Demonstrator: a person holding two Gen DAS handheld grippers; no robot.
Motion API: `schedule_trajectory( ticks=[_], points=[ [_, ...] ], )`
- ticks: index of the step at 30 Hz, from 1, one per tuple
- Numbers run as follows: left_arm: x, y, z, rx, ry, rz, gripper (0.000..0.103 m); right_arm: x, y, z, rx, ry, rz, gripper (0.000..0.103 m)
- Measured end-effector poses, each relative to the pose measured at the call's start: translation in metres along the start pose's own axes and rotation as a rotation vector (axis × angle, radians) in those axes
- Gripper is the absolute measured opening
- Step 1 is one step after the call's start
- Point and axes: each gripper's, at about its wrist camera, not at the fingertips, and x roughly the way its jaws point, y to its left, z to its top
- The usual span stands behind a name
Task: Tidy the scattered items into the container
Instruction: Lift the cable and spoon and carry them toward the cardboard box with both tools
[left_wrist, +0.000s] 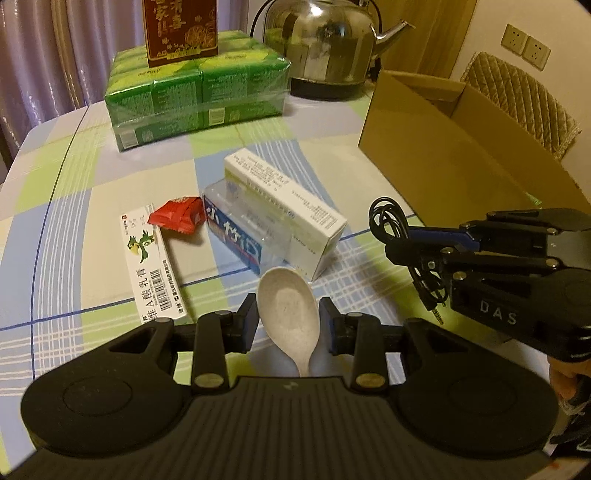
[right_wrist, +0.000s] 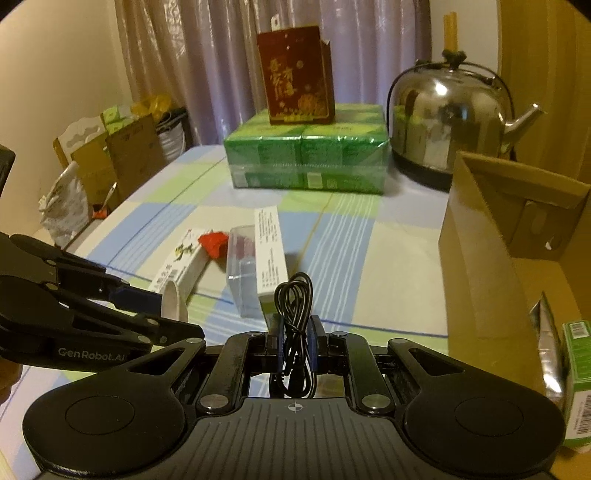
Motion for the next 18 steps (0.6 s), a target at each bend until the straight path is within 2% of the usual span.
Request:
schedule_trajectory(
  ticks=[11, 18],
  points=[
    [-0.014, -0.002, 0.010, -0.032, -0.044, -0.044, 0.029, -0.015, -0.006, 0.007, 0.034, -0.053, 0.009, 0.009],
    [-0.016, -0.004, 0.017, -0.033, -0.063, -0.035, 0.029, -0.021, -0.010, 0.011, 0.049, -0.074, 0.000, 0.009]
  ],
)
